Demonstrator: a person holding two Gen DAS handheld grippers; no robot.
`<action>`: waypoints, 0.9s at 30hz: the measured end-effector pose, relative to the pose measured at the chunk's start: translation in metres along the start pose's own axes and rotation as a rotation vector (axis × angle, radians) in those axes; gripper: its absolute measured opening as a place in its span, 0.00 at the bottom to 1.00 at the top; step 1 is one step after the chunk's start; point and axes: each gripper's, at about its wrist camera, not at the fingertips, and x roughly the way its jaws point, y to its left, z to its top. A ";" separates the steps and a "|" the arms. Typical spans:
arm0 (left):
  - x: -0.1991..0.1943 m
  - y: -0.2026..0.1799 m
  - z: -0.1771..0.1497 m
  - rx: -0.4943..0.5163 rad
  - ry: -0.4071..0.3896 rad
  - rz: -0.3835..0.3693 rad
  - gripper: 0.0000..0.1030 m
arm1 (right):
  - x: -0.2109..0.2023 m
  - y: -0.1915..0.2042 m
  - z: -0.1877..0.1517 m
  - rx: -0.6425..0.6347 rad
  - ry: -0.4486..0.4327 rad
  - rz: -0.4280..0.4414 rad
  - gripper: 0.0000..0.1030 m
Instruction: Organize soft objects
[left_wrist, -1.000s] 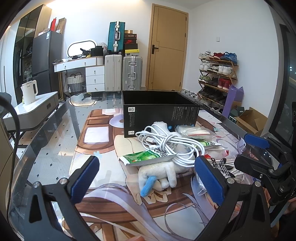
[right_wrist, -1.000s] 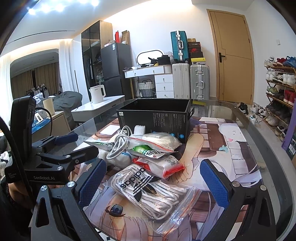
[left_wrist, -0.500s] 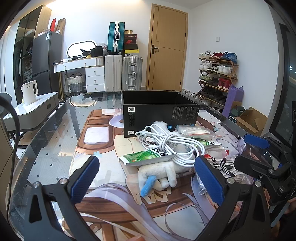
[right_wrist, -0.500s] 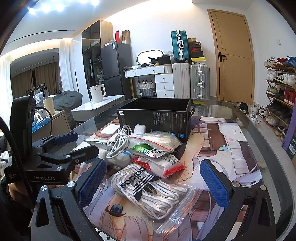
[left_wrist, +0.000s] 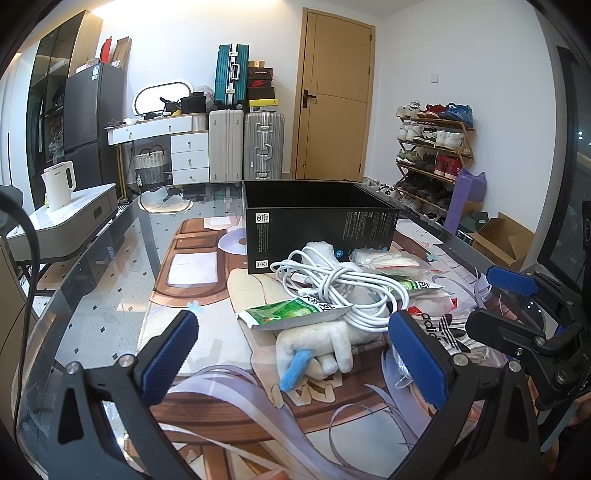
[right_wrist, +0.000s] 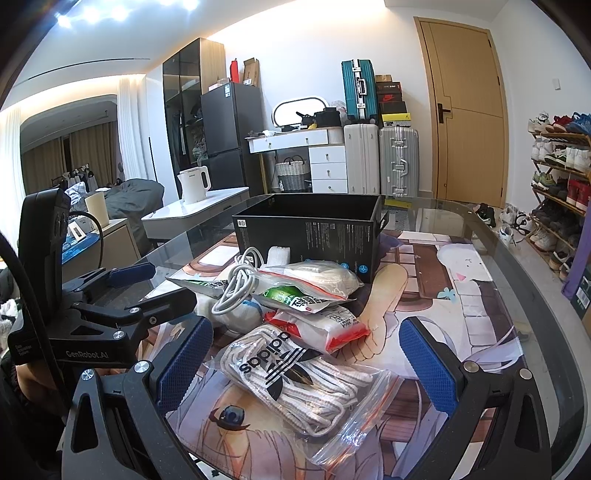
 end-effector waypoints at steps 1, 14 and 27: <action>-0.001 0.000 0.000 0.000 0.000 0.001 1.00 | 0.000 0.000 0.000 -0.001 0.001 -0.001 0.99; -0.001 -0.001 0.000 0.003 0.009 0.000 1.00 | 0.000 0.000 0.005 -0.046 0.039 -0.012 0.99; 0.005 0.000 0.007 0.032 0.049 0.018 1.00 | 0.011 0.000 0.004 -0.101 0.130 0.024 0.99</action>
